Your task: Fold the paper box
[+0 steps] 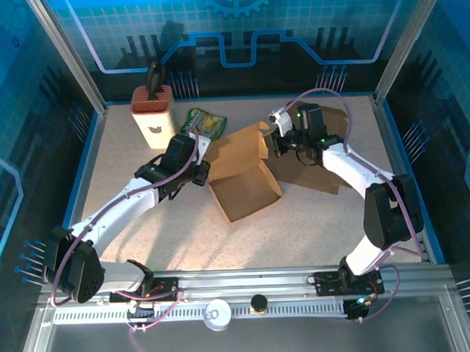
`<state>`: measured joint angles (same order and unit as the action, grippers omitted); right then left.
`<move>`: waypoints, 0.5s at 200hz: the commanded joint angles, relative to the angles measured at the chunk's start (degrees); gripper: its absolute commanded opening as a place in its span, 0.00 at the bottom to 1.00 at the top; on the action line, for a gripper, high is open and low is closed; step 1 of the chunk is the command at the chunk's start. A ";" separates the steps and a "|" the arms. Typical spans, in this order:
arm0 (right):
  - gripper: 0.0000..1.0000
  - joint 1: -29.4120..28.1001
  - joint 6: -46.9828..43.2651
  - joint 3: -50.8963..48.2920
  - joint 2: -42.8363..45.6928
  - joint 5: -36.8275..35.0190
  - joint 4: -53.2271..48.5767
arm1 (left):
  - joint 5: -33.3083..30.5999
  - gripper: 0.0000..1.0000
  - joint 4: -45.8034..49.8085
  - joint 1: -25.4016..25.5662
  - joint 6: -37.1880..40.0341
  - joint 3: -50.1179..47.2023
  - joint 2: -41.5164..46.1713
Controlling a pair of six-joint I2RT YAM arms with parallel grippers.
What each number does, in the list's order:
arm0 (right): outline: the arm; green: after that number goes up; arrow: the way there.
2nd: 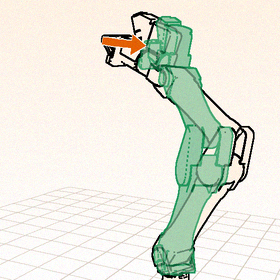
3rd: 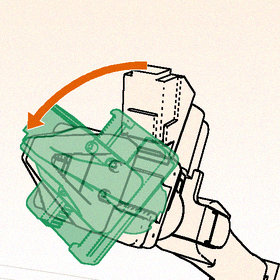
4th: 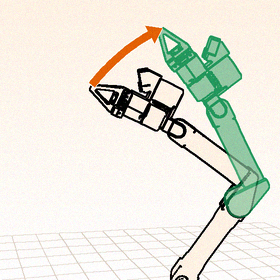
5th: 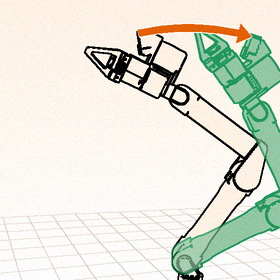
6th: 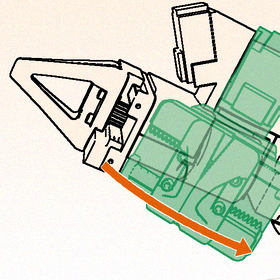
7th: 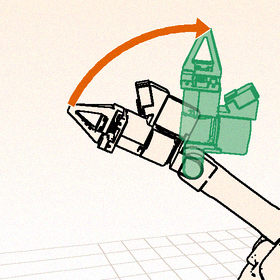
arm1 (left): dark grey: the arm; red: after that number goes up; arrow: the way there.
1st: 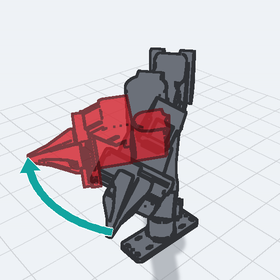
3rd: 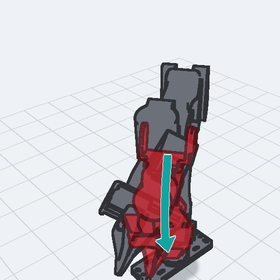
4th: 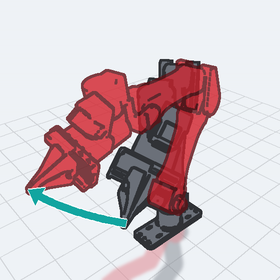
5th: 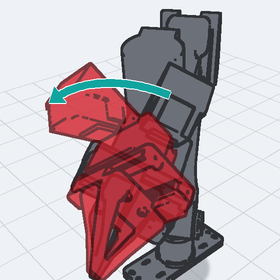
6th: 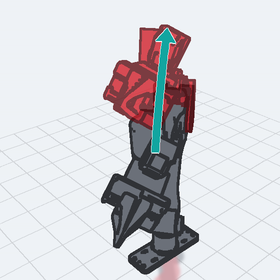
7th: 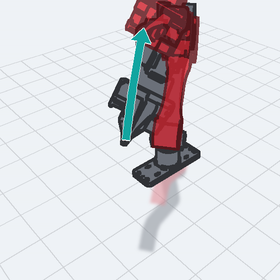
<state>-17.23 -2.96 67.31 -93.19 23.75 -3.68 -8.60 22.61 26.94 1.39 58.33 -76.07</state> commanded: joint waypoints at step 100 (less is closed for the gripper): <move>0.00 -6.45 8.35 -5.03 4.18 -15.07 2.94 | -5.10 0.00 -3.34 -0.31 -5.95 1.40 -3.98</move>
<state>-20.64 1.32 63.83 -91.81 14.59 -2.42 -10.81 20.40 26.89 -1.21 58.30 -78.65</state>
